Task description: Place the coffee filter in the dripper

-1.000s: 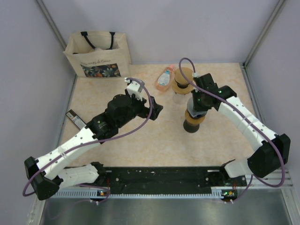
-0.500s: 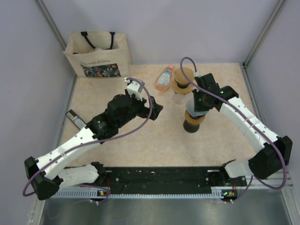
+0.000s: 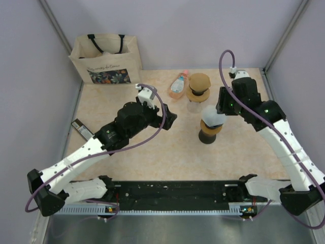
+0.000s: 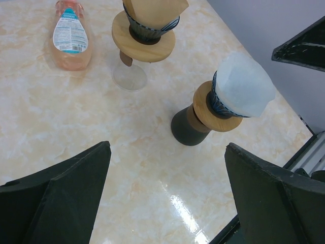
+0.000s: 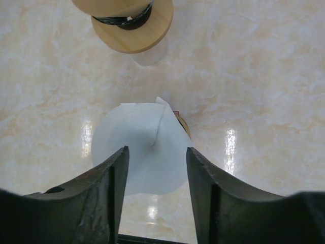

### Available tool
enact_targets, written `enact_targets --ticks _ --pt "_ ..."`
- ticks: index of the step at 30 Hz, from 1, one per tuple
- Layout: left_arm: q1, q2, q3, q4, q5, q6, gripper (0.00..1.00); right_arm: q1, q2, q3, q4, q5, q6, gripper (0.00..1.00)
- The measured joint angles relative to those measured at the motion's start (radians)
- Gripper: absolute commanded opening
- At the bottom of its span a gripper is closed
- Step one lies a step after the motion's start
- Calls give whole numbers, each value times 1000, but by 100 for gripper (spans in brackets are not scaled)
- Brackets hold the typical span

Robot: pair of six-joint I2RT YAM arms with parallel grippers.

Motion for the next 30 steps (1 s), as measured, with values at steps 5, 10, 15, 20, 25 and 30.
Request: enact_targets --ticks 5,10,15,20,25,30 --pt "6 61 14 8 12 -26 99 -13 -39 -24 12 72 18 84" --pt "9 209 99 24 54 -52 99 -34 -39 -86 22 190 78 99" --pt "10 357 183 74 154 -79 99 -69 -32 -115 46 267 125 99" --pt "10 480 256 92 237 -100 99 -86 -22 -146 104 288 143 99" --pt "10 561 301 92 281 -109 99 -87 0 -187 149 272 141 99" --pt "10 587 301 89 299 -114 99 -87 10 -225 167 252 141 99"
